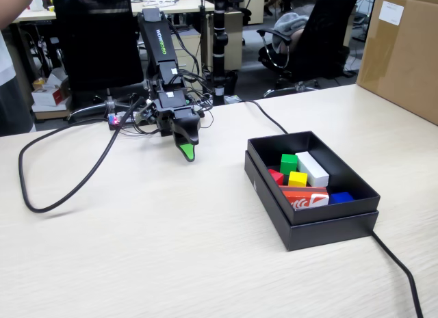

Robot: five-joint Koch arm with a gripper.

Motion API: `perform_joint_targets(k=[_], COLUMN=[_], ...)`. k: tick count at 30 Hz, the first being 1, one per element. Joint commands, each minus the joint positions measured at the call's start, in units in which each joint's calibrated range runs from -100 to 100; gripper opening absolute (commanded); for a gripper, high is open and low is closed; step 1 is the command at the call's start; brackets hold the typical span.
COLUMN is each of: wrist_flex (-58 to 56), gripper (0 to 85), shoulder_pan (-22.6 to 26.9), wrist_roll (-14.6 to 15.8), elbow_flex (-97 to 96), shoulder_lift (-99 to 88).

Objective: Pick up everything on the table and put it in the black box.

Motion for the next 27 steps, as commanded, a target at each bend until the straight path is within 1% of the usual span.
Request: perform_joint_targets(k=[1,7,14,27], wrist_flex=[4.97,6.88,13.70,13.18], gripper=[48.1,48.1,48.3,49.6], shoulder_pan=[-0.29,-0.24,-0.20,-0.29], wrist_roll=[0.49,0.44,0.15,0.20], elbow_flex=[0.89,-2.83,-10.63,-13.44], shoulder_lift=[-1.12,-1.35,-2.16,-0.21])
